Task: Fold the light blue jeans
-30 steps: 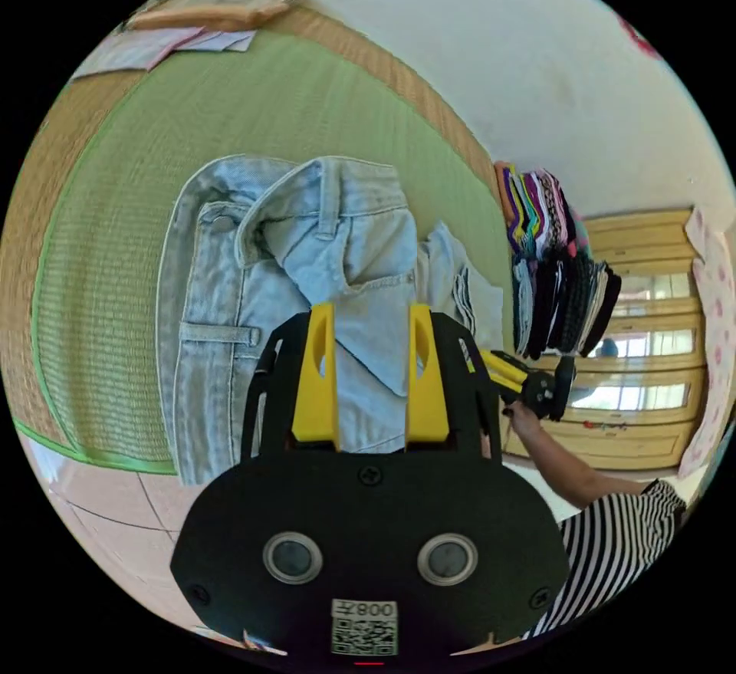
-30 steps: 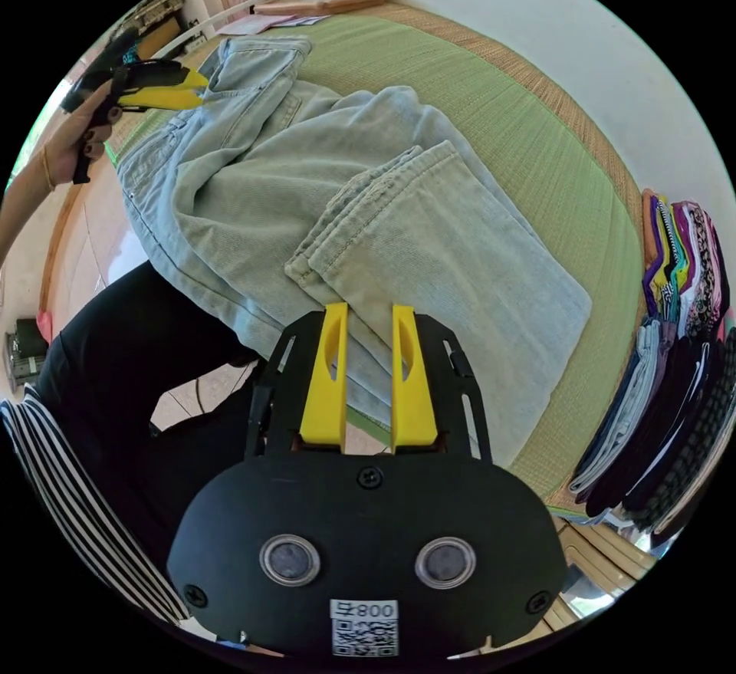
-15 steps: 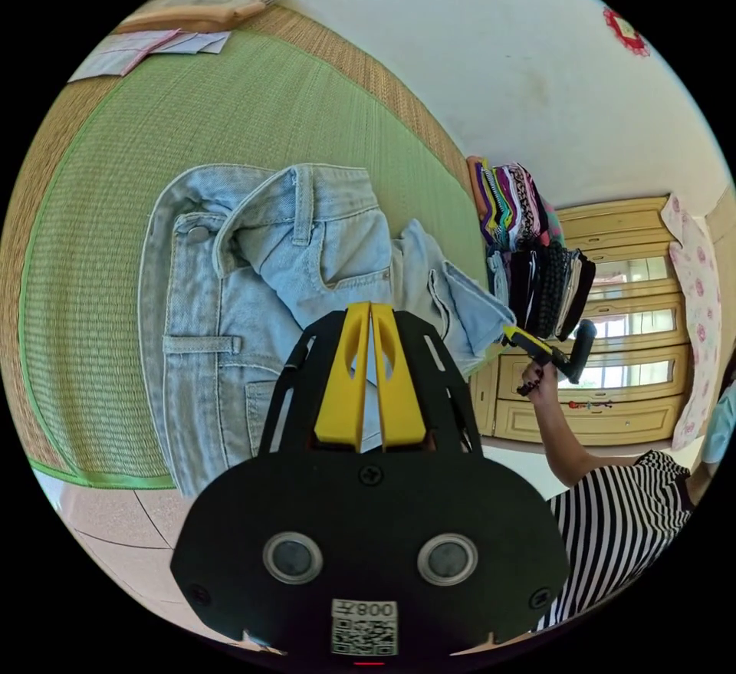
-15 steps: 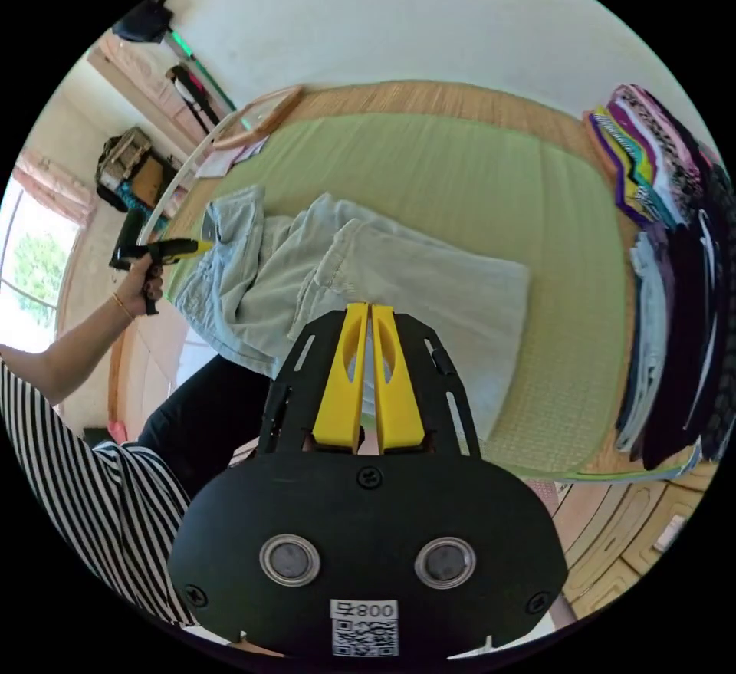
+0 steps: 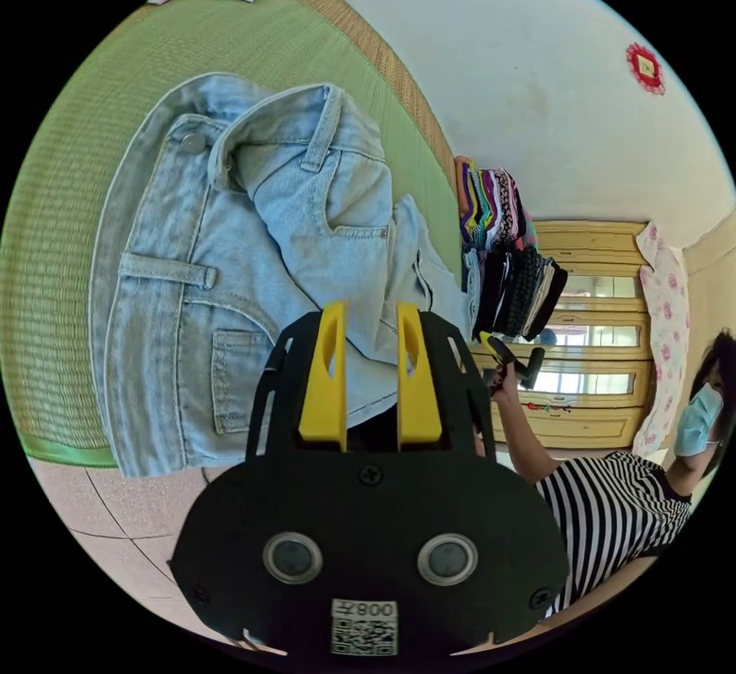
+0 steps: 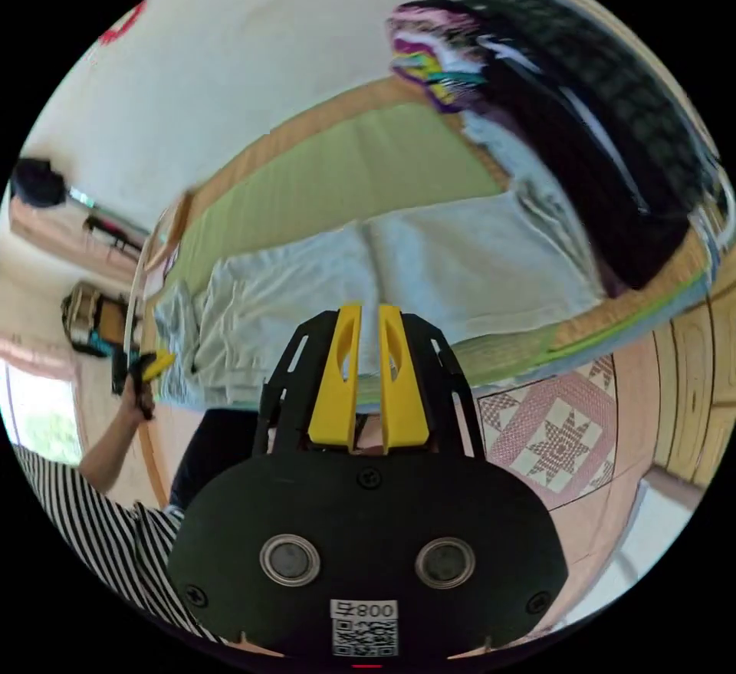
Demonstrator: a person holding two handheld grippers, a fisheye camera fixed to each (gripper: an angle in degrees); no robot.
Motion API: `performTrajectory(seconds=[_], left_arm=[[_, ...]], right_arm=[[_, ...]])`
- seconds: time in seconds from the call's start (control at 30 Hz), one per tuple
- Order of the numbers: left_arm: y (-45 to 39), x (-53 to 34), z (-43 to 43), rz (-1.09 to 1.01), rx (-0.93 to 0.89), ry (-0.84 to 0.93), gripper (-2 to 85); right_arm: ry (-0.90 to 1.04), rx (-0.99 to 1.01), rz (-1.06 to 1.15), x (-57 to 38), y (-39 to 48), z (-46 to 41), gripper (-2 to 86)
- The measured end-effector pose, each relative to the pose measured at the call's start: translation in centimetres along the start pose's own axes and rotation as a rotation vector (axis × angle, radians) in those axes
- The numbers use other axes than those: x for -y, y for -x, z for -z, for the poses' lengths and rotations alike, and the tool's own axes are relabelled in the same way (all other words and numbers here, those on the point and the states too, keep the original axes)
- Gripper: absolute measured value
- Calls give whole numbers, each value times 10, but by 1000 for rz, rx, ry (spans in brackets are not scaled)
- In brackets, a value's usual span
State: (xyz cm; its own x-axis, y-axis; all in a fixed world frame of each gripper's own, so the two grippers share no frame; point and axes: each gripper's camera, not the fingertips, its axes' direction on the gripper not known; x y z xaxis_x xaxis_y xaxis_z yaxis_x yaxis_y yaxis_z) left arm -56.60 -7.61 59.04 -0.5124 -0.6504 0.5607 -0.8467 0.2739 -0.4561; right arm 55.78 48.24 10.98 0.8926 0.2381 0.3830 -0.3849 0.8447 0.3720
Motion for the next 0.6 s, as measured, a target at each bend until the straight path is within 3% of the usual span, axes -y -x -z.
performTrajectory(seconds=[0.27, 0.37, 0.6], left_arm=[[-5, 1, 16, 89, -34, 26, 117], [-7, -4, 23, 113, -20, 25, 87], [-15, -18, 41, 129, -24, 18, 18]], right_arm=[[332, -129, 734, -33, 163, -106, 89], [325, -215, 831, -42, 173, -112, 87], [309, -199, 773, -36, 164, -103, 38]])
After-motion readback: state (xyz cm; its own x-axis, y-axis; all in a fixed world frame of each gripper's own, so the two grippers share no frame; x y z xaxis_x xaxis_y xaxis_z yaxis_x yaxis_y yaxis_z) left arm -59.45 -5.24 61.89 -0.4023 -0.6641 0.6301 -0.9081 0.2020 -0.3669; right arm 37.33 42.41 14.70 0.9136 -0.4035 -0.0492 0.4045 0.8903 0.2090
